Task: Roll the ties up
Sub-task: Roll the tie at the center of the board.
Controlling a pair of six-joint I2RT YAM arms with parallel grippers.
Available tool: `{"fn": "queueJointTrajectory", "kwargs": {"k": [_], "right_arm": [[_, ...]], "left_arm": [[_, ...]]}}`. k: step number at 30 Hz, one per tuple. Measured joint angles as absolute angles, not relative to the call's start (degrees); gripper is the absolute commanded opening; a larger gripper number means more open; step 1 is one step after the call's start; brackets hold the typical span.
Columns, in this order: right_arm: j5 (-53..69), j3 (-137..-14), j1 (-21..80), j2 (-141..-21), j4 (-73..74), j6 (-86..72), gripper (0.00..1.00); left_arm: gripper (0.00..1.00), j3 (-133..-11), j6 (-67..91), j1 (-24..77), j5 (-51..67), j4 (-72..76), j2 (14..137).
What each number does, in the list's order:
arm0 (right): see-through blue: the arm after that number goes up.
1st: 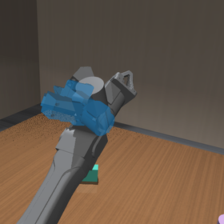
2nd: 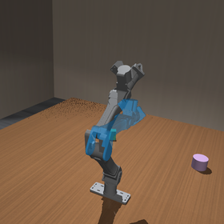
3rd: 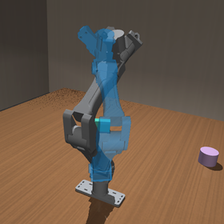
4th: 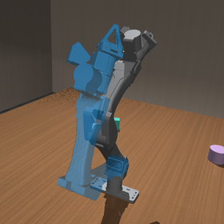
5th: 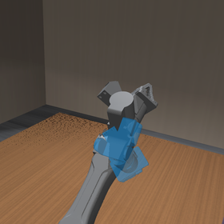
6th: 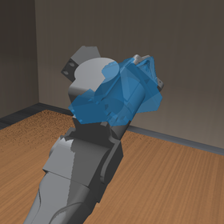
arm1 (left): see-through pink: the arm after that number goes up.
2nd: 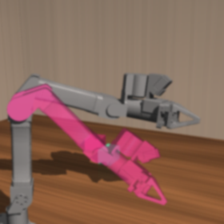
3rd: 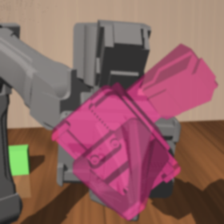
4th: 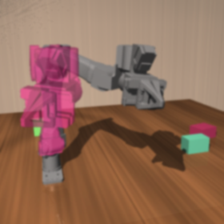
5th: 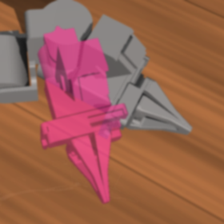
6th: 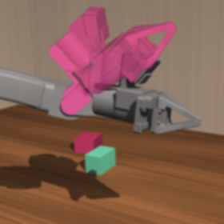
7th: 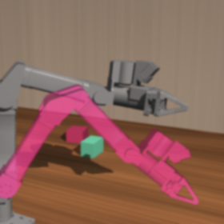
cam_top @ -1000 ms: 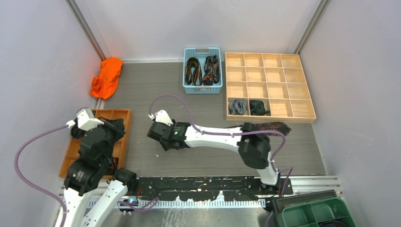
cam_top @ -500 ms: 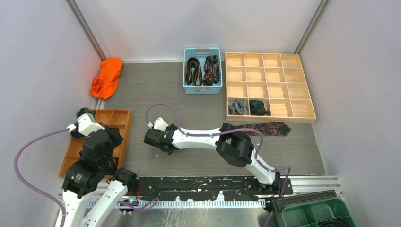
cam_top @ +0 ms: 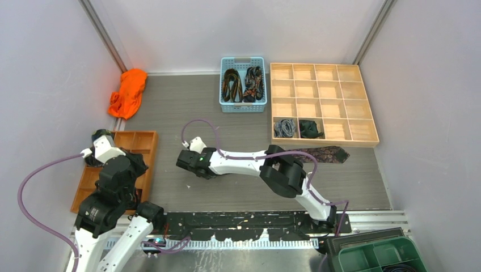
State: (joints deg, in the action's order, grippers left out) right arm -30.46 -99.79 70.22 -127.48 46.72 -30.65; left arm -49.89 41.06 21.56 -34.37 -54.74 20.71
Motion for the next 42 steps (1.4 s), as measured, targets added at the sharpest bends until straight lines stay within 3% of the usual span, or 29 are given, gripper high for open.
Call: {"fn": "queueJointTrajectory", "kwargs": {"k": [11, 20, 30, 42], "right_arm": [[-22.3, -89.6, 68.8, -118.8, 36.8, -32.9, 0.19], [-2.4, -77.8, 65.2, -106.9, 19.0, -42.0, 0.18], [13.6, -61.6, 60.6, -106.5, -3.9, -55.9, 0.18], [17.5, -49.4, 58.0, -106.3, -20.7, -64.9, 0.18]], "left_arm": [[0.0, -55.7, 38.6, 21.6, -32.8, -54.9, 21.1], [0.0, -57.4, 37.5, 21.6, -29.0, -53.2, 24.5], [0.0, -57.4, 36.6, 21.6, -25.4, -50.1, 27.2], [0.0, -55.8, 35.9, 21.6, -20.5, -45.6, 30.6]]}}
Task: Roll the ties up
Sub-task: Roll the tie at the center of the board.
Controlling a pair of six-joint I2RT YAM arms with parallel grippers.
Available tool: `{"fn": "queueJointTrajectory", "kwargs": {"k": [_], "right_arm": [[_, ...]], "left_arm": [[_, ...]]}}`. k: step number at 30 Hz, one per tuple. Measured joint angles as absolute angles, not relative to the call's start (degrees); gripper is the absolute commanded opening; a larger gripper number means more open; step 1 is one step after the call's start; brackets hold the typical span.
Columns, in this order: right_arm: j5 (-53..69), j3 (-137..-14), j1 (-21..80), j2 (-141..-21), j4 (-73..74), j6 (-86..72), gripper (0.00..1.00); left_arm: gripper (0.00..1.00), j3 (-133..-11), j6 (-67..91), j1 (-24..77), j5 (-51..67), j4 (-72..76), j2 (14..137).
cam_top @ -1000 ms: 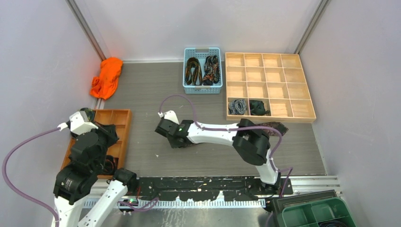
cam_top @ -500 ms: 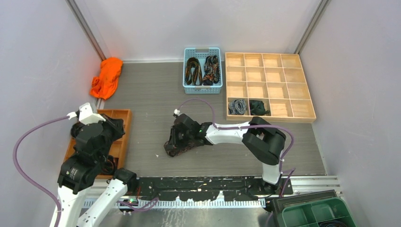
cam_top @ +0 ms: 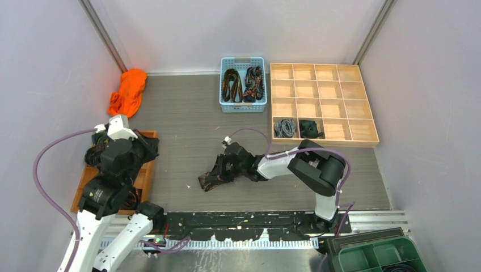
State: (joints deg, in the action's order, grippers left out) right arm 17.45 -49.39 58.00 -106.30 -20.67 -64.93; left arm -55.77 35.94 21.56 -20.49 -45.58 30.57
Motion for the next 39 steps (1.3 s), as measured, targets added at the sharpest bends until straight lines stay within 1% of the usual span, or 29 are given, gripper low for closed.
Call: {"fn": "queueJointTrajectory", "kwargs": {"k": [2, 5, 8, 10, 14, 22, 26, 28, 32, 33, 34, 35, 38, 39], "right_arm": [[17.2, -47.9, 57.7, -105.7, -21.5, -65.1, 0.18], [16.6, -46.6, 57.4, -104.3, -21.0, -64.9, 0.22], [15.4, -46.6, 57.4, -103.0, -19.0, -63.4, 0.37], [14.3, -46.7, 57.4, -102.3, -16.6, -62.1, 0.42], [12.6, -47.8, 57.4, -101.9, -11.3, -59.6, 0.45], [9.3, -51.5, 57.4, -101.1, -2.9, -55.0, 0.47], [7.2, -53.4, 57.4, -100.7, 1.6, -52.7, 0.54], [5.6, -53.5, 57.7, -99.2, 3.8, -51.6, 0.56], [2.3, -53.5, 58.4, -94.6, 8.4, -49.5, 0.56], [1.5, -53.5, 58.6, -93.3, 9.4, -49.1, 0.54], [0.5, -53.6, 58.9, -91.9, 10.5, -48.5, 0.47], [-0.1, -53.8, 59.3, -91.1, 11.3, -48.2, 0.39], [-2.2, -54.1, 61.2, -89.3, 13.3, -46.7, 0.09], [-2.5, -54.1, 62.0, -89.2, 13.7, -46.2, 0.03]], "left_arm": [[0.0, -55.0, 35.9, 21.6, -19.4, -44.8, 31.2], [0.0, -54.1, 36.0, 21.6, -17.8, -43.7, 32.0], [0.0, -53.1, 36.0, 21.6, -16.3, -42.2, 32.8], [0.0, -52.1, 36.0, 21.6, -15.1, -41.1, 33.5], [0.0, -49.5, 36.0, 21.6, -12.7, -38.7, 35.5], [0.0, -44.0, 36.0, 21.6, -8.4, -33.9, 40.6], [0.0, -39.7, 36.9, 21.6, -5.7, -29.6, 43.9], [0.0, -37.1, 37.5, 21.6, -3.6, -26.7, 46.4], [0.0, -32.9, 38.4, 21.6, 0.9, -20.9, 53.3], [0.0, -32.3, 38.5, 21.6, 1.8, -19.6, 54.8], [0.0, -31.7, 38.5, 21.6, 3.0, -17.8, 56.6], [0.0, -31.3, 38.6, 21.6, 3.7, -16.5, 57.6], [0.0, -30.4, 38.5, 21.6, 6.0, -11.6, 62.2], [0.0, -30.4, 38.5, 21.6, 6.7, -10.1, 63.8]]}}
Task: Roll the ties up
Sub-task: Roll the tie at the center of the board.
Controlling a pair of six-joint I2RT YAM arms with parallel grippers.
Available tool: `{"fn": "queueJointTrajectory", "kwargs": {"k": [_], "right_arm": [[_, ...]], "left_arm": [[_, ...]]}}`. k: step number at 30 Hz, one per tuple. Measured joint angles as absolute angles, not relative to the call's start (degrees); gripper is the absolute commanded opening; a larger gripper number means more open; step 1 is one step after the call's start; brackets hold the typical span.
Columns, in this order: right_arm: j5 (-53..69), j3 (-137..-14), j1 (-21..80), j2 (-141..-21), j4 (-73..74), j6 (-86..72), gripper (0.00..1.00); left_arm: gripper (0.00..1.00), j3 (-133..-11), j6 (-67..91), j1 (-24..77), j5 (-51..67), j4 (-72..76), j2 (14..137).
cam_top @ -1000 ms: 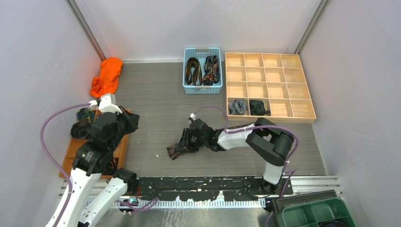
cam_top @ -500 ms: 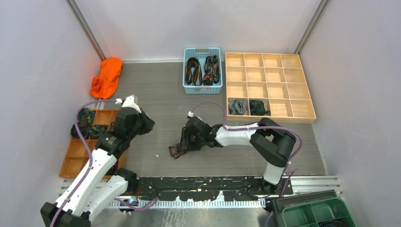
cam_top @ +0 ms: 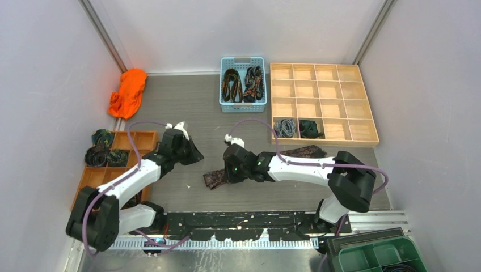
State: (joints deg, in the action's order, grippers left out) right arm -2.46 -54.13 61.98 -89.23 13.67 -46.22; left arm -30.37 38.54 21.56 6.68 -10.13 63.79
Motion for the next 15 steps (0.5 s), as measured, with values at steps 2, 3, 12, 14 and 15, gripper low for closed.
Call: {"fn": "queueJointTrajectory", "kwargs": {"k": [2, 3, 12, 14, 15], "right_arm": [[-2.9, -54.1, 63.9, -89.4, 14.8, -46.0, 0.01], [-3.0, -54.1, 64.8, -89.6, 15.3, -45.9, 0.01], [-2.0, -49.6, 69.6, -95.5, 8.1, -47.7, 0.01], [-1.6, -48.8, 69.5, -96.7, 5.5, -48.6, 0.01], [-1.6, -48.8, 69.4, -97.2, 4.2, -48.8, 0.01]], "left_arm": [[0.0, -30.2, 38.5, 21.6, 8.2, -7.2, 66.9], [0.0, -29.9, 38.6, 21.6, 9.0, -5.7, 68.5], [0.0, -26.1, 39.3, 21.6, 14.3, 2.1, 76.5], [0.0, -25.8, 39.8, 21.6, 15.6, 3.8, 77.4], [0.0, -25.8, 40.0, 21.5, 16.2, 4.7, 78.0]]}}
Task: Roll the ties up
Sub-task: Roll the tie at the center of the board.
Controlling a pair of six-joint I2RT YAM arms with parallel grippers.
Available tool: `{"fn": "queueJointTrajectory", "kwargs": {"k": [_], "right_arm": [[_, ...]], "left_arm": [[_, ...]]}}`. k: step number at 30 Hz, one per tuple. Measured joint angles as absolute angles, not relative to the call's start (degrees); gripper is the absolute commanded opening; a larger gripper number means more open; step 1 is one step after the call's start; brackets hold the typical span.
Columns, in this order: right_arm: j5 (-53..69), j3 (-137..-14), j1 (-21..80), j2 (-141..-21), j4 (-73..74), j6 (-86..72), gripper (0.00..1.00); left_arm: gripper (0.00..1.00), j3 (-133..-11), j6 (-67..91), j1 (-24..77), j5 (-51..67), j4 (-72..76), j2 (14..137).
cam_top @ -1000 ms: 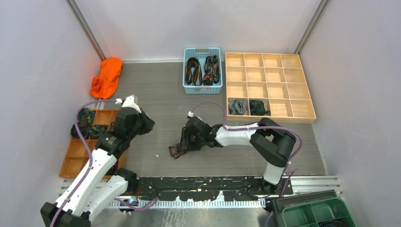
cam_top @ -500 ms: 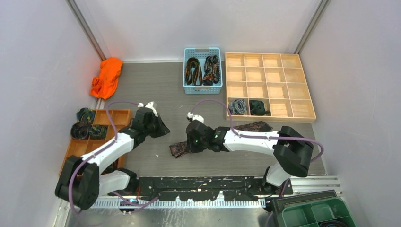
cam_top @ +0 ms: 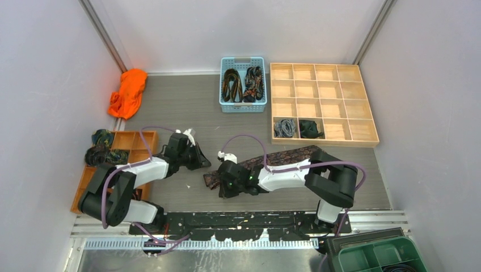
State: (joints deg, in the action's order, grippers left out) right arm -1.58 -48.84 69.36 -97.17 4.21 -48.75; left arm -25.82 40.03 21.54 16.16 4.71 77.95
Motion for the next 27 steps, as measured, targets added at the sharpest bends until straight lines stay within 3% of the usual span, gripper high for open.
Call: {"fn": "queueJointTrajectory", "kwargs": {"k": [13, 27], "right_arm": [[-4.9, -51.5, 69.3, -102.5, -4.5, -49.6, 0.01], [-7.0, -55.1, 69.1, -106.2, -6.9, -49.6, 0.01]], "left_arm": [[0.0, -20.5, 43.4, 21.3, 20.8, 16.7, 79.4], [0.0, -17.3, 44.9, 21.3, 20.4, 15.4, 74.8]]}}
